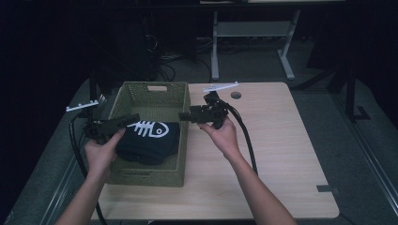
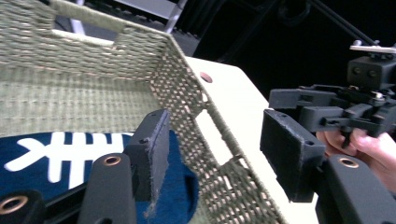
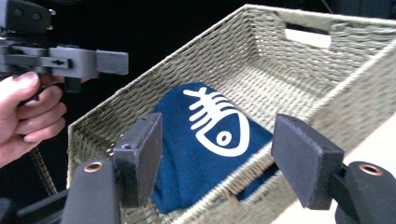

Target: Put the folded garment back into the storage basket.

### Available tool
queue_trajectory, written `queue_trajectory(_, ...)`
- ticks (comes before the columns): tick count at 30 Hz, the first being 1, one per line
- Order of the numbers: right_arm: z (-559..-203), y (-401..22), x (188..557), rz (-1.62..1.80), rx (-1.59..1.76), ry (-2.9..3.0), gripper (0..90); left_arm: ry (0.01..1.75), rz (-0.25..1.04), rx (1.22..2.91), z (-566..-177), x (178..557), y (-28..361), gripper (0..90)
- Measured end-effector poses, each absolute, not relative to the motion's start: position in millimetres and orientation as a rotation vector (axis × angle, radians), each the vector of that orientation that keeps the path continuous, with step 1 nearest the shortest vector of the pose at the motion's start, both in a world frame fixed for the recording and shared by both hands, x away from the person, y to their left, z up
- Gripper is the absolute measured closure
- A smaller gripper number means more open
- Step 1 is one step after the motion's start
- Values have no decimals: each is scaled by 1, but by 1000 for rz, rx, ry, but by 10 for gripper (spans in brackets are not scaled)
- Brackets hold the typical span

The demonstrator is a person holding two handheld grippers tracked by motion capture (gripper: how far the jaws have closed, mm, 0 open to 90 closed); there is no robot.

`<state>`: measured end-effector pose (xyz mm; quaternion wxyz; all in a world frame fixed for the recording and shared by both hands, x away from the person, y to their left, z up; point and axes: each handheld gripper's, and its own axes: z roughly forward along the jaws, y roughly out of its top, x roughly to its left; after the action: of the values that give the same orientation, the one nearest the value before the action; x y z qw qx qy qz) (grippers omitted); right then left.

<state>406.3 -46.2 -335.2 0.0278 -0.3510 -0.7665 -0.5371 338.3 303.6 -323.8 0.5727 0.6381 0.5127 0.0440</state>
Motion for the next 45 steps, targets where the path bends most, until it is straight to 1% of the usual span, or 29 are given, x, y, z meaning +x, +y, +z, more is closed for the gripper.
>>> queue_trajectory(5, -334, -65, 404, -1677, -1126, -2375, 305, 1168, 86, 1501, -320, 337, 292, 361)
queue_trajectory(7, -334, -69, 404, -1678, -1136, -2376, 303, 1154, 110, 1511, -318, 337, 285, 354)
queue_trajectory(8, -336, -76, 404, -1684, -1154, -2376, 295, 1139, 113, 1513, -316, 336, 280, 336)
queue_trajectory(14, -336, -92, 402, -1676, -1189, -2385, 285, 1123, 115, 1530, -314, 338, 267, 296)
queue_trajectory(21, -334, -105, 398, -1682, -1199, -2399, 284, 1105, 92, 1535, -314, 339, 256, 287)
queue_trajectory(33, -334, -143, 391, -1702, -1262, -2391, 275, 1077, 48, 1557, -318, 344, 229, 276)
queue_trajectory(45, -340, -183, 386, -1721, -1356, -2353, 266, 1030, 47, 1598, -311, 345, 204, 254)
